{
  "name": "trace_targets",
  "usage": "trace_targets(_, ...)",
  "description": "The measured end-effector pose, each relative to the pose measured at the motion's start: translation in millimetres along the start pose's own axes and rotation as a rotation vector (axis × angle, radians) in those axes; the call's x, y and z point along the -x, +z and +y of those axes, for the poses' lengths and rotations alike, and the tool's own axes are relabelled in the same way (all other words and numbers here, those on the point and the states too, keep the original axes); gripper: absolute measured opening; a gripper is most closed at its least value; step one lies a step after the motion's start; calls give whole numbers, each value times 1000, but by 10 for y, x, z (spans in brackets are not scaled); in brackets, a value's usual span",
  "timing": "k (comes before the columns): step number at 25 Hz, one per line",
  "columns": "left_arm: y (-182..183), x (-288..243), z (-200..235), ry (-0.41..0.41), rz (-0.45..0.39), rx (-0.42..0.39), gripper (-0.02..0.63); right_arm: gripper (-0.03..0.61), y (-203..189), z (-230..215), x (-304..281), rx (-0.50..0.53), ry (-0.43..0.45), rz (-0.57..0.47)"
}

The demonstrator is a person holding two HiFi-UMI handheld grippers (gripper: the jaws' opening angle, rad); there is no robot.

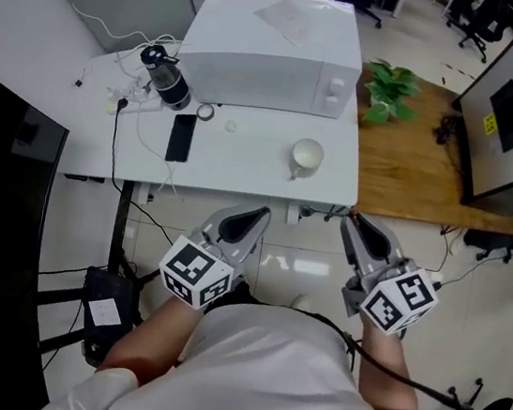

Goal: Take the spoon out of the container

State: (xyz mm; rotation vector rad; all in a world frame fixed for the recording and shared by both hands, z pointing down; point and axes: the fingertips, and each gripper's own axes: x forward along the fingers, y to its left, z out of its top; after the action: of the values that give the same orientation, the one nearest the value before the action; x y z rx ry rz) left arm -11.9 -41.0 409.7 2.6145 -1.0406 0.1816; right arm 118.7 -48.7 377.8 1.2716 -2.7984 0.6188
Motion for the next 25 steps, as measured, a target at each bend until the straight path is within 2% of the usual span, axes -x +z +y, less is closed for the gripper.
trace_targets(5, -158, 35, -556, 57, -6, -8, 3, 55, -158, -29, 466, -17, 63, 16)
trace_targets(10, -231, 133, -995, 60, 10, -62, 3, 55, -220, 90, 761, -12, 93, 29)
trace_targets(16, -207, 314, -902, 70, -3, -29, 3, 55, -215, 233, 904, 2, 59, 4)
trace_targets(25, -266, 581, -791, -23, 32, -53, 3, 55, -376, 574, 776, -45, -14, -10)
